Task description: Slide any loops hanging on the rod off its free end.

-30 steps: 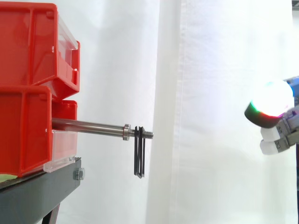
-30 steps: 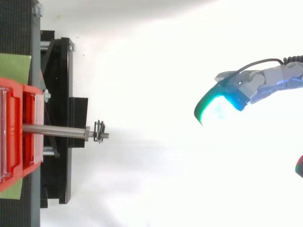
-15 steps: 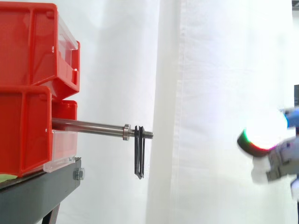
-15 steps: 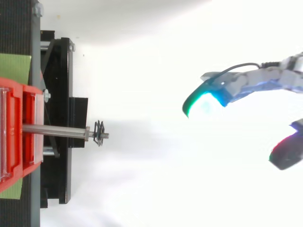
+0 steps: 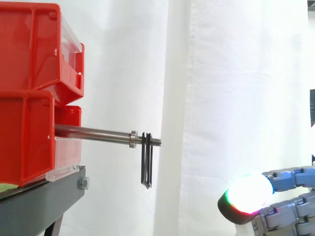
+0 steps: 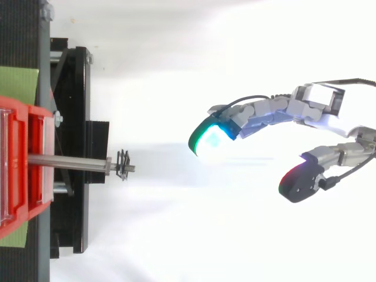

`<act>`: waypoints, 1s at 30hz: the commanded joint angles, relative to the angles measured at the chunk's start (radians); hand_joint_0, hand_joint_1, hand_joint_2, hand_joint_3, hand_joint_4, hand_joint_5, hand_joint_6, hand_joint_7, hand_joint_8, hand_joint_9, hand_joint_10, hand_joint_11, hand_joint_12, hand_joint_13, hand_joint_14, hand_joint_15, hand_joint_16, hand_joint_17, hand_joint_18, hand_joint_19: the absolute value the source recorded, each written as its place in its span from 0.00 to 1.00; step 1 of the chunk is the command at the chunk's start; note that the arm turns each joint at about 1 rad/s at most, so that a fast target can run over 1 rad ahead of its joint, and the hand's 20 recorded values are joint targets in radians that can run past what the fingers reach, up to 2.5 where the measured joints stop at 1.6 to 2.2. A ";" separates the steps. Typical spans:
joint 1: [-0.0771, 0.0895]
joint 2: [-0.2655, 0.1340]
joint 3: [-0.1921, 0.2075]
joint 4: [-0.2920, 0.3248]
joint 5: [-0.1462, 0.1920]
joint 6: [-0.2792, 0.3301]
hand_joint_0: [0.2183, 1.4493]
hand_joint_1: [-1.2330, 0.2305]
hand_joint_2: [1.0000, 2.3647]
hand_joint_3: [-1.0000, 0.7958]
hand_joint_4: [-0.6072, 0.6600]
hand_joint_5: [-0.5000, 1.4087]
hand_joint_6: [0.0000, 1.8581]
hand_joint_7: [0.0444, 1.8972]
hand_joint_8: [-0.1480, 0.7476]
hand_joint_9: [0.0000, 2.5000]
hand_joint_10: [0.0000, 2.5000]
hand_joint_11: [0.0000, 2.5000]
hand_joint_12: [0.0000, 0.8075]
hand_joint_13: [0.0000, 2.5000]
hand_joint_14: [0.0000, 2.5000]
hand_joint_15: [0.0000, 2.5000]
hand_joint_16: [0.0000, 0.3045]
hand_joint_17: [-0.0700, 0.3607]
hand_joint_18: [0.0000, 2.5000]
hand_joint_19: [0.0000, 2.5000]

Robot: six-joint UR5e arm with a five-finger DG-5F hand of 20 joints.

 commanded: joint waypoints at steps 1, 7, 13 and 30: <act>0.005 -0.024 0.021 0.000 0.015 0.003 0.28 0.47 0.00 0.31 0.66 0.15 0.27 0.32 0.47 0.18 0.00 0.00 0.36 0.13 0.00 0.00 0.15 0.40 0.22 0.11; 0.000 -0.104 0.110 -0.007 0.001 0.042 0.29 0.47 0.00 0.31 0.67 0.15 0.27 0.32 0.47 0.18 0.00 0.00 0.36 0.14 0.00 0.00 0.15 0.40 0.22 0.12; -0.003 -0.118 0.196 -0.090 -0.012 0.049 0.29 0.47 0.00 0.31 0.67 0.15 0.27 0.32 0.47 0.18 0.00 0.00 0.36 0.14 0.00 0.00 0.15 0.40 0.23 0.12; -0.011 -0.261 0.314 -0.007 -0.055 -0.014 0.29 0.47 0.00 0.31 0.68 0.15 0.27 0.32 0.48 0.20 0.00 0.00 0.37 0.15 0.00 0.00 0.15 0.40 0.23 0.13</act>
